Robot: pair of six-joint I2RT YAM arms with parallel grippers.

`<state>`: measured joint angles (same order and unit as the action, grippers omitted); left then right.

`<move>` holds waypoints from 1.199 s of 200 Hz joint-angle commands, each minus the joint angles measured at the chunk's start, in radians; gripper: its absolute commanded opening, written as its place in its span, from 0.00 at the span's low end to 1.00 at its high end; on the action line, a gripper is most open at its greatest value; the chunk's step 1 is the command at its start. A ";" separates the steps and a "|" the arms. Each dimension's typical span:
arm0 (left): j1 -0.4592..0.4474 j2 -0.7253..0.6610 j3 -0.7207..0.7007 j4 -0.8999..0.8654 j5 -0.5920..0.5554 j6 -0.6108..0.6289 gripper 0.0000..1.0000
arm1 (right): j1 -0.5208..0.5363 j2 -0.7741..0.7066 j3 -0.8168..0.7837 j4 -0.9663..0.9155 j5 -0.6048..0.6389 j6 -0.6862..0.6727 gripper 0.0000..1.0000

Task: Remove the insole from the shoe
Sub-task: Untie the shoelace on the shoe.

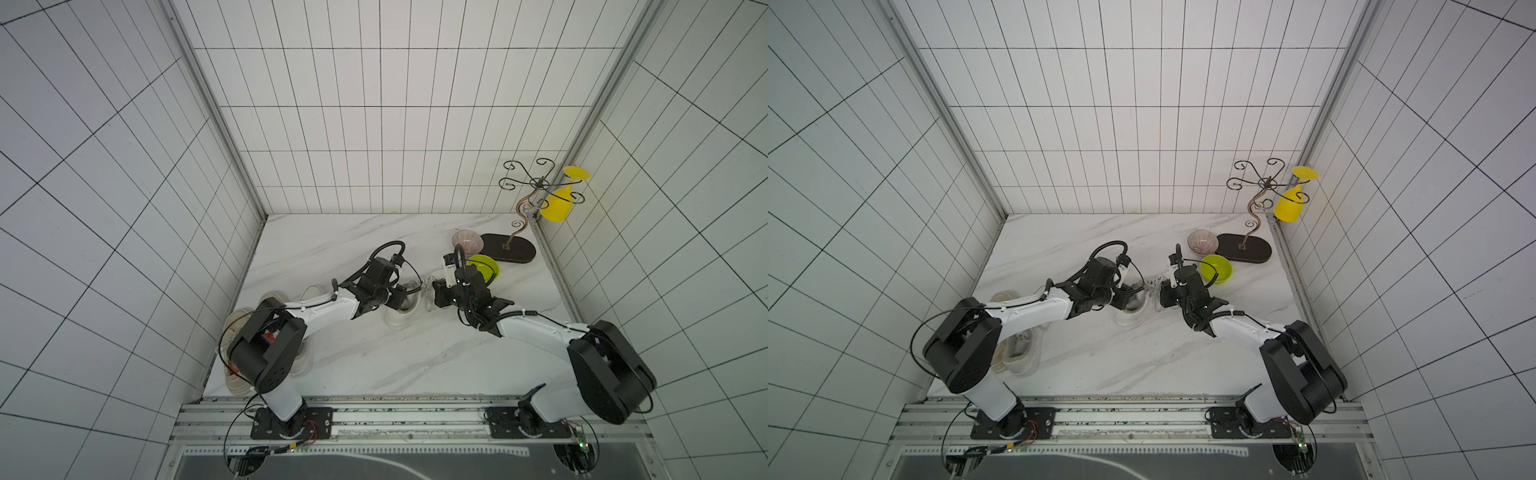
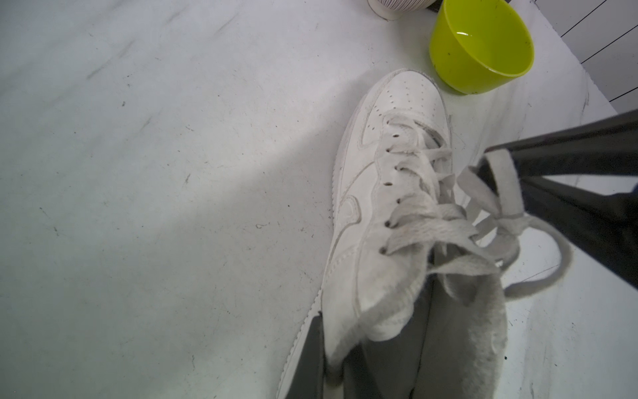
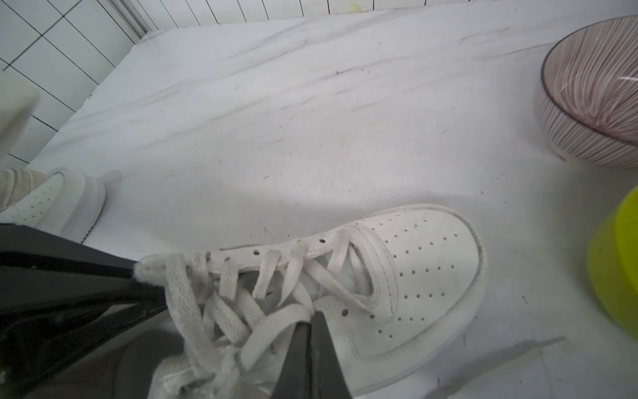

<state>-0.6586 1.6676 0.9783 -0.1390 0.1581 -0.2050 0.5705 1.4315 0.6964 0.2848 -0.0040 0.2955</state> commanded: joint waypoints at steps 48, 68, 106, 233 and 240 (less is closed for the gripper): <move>-0.016 0.015 0.030 0.016 0.018 -0.001 0.00 | -0.037 -0.114 -0.083 0.144 0.099 0.160 0.00; -0.016 0.018 0.031 0.016 0.014 -0.007 0.00 | -0.048 -0.135 -0.085 0.152 0.115 0.186 0.00; -0.009 0.016 0.030 0.010 -0.035 -0.030 0.00 | -0.103 -0.210 -0.104 0.127 0.121 0.239 0.00; 0.041 -0.022 -0.007 0.035 -0.064 -0.076 0.00 | -0.390 -0.429 -0.210 -0.045 0.163 0.370 0.00; 0.040 -0.024 -0.007 0.035 -0.064 -0.076 0.00 | -0.400 -0.435 -0.211 -0.056 0.159 0.371 0.00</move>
<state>-0.6327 1.6691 0.9810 -0.1417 0.1268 -0.2661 0.2146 1.0370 0.5392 0.2771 0.1337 0.6258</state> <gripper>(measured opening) 0.080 0.046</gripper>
